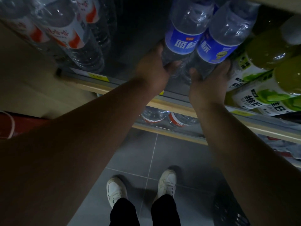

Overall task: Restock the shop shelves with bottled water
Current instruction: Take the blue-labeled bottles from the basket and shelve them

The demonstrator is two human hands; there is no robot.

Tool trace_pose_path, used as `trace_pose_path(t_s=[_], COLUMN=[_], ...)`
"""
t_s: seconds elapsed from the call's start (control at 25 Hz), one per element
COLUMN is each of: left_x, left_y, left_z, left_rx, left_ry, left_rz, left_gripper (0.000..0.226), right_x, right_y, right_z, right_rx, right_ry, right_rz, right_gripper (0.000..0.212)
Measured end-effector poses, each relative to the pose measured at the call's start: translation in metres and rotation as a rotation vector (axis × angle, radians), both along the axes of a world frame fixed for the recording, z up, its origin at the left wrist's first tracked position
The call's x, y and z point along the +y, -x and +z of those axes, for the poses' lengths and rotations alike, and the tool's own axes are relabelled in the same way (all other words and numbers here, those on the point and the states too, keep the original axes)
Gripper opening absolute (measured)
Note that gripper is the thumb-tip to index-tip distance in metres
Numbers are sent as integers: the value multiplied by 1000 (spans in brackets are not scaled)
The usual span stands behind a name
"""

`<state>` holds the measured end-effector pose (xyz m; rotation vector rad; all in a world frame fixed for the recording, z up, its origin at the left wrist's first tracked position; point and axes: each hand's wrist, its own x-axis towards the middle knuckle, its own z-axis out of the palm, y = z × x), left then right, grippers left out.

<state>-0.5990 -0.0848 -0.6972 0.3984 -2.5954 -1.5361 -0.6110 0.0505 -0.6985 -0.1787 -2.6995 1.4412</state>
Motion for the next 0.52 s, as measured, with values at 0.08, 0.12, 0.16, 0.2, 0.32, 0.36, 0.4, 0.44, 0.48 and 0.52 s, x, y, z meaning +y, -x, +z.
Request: trace_pose_path(t_s=[0.08,0.12,0.16,0.2,0.32,0.36,0.4,0.44,0.48,0.52], left_x=[1,2,3,5,8,9,10,11,11,11], left_y=[5,5,6,6,11,15,18,20,22,23], left_z=[-6,-8,-10,-11,-11,-10,-11,-10,-11,-12], left_rx=[14,11,5,6,36,44,39,30,28,36], left_ry=[2,2,0,0,66,103,128,146,163,179], left_rz=[-8,-10,-7,-5,-18,-21,-18,-12,-9,-11], left_gripper=[56,55,54,53,55,56,56,56,57,58], right_x=[-1,-1,-1,-1,-2,-2,-3,-4,-5,-5], right_y=[2,2,3,5,10,12,13,15,16,16], right_z=[-5,-8,-10,-13,-13,-12,-12,-11,-11,-11], right_rx=[-6,-9,-9,-8,-15,-22,-23,-21,-22,-26], right_ry=[-20,-30,-41,-51,-62,-61,-60,-56,-55,-58], right_rz=[-13,-17,-21,-27,-48,-58,-64,-65,-63,-60], right_gripper=[68,70,71,71,70,70,70,70,70,70])
